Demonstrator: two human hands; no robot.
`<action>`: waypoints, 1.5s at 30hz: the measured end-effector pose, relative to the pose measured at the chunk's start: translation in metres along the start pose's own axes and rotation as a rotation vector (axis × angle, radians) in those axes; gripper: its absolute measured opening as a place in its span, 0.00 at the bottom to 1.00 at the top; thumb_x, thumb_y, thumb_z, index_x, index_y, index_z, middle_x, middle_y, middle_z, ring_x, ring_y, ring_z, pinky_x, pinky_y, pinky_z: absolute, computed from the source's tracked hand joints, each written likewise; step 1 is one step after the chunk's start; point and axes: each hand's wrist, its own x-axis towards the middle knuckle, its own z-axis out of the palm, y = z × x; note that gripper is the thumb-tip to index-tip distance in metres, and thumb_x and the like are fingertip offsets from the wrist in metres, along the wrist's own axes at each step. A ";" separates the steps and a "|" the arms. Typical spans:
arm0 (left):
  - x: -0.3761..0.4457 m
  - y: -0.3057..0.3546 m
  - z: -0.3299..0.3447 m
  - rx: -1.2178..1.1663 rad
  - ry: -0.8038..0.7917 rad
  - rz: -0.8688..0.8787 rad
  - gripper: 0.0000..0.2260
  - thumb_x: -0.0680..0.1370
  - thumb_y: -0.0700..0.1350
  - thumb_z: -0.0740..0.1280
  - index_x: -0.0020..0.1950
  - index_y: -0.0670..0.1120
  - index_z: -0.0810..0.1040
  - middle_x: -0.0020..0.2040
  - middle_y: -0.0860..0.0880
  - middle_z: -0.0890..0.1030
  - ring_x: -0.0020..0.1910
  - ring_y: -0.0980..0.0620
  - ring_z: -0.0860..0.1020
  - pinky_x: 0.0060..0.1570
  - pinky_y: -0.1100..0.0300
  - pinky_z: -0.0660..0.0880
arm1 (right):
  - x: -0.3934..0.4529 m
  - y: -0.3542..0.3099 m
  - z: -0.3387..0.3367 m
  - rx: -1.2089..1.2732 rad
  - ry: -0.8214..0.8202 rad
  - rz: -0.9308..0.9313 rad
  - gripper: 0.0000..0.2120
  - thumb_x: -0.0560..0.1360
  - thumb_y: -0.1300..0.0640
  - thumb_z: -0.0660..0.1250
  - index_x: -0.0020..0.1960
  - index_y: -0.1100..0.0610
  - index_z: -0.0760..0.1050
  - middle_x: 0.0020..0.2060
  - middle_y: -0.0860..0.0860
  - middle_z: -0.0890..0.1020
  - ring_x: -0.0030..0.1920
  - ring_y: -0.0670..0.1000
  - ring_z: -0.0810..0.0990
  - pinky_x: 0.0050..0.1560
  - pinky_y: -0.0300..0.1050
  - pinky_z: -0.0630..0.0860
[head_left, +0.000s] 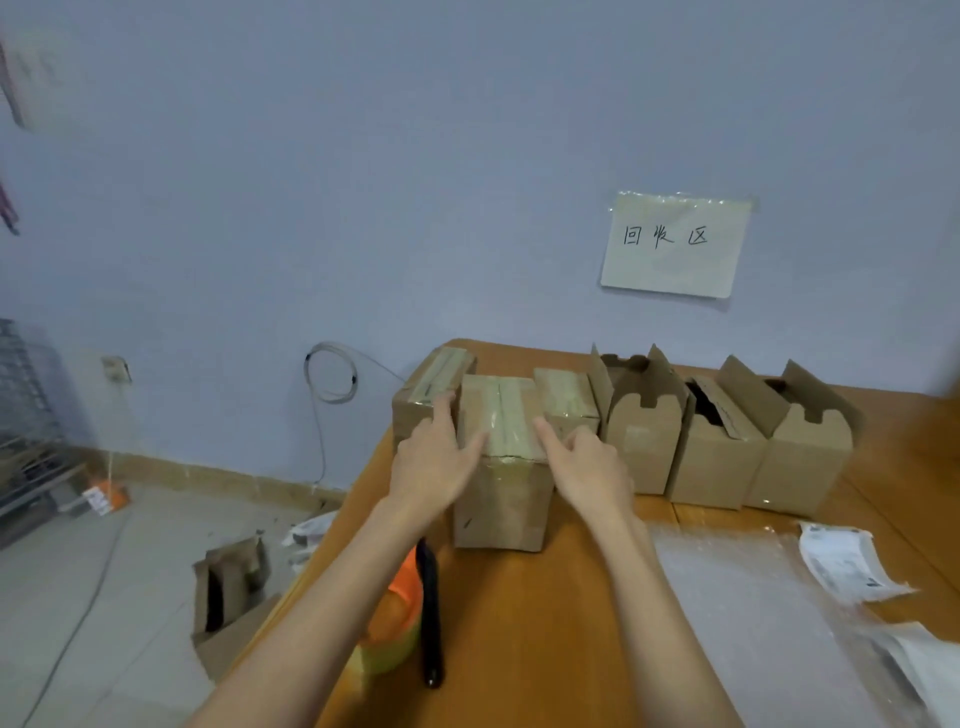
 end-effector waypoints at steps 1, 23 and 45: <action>-0.006 0.002 -0.003 0.002 -0.002 0.002 0.27 0.79 0.57 0.61 0.74 0.47 0.59 0.61 0.42 0.78 0.58 0.41 0.77 0.55 0.49 0.74 | -0.008 0.000 -0.004 -0.049 0.004 -0.004 0.30 0.77 0.30 0.48 0.47 0.56 0.73 0.43 0.52 0.80 0.46 0.56 0.79 0.50 0.51 0.75; -0.054 -0.009 -0.026 0.010 0.078 0.013 0.16 0.79 0.60 0.57 0.51 0.47 0.68 0.39 0.45 0.81 0.41 0.42 0.80 0.45 0.50 0.74 | -0.150 -0.053 -0.040 -0.320 0.126 -0.332 0.12 0.80 0.49 0.58 0.58 0.54 0.72 0.55 0.52 0.78 0.56 0.54 0.77 0.47 0.47 0.71; -0.054 -0.023 -0.067 -0.195 0.208 -0.111 0.13 0.81 0.55 0.58 0.58 0.47 0.70 0.37 0.50 0.80 0.35 0.51 0.80 0.48 0.48 0.79 | -0.144 -0.063 0.072 -0.448 -0.483 -0.196 0.17 0.80 0.66 0.57 0.68 0.63 0.69 0.63 0.59 0.73 0.62 0.58 0.75 0.56 0.48 0.75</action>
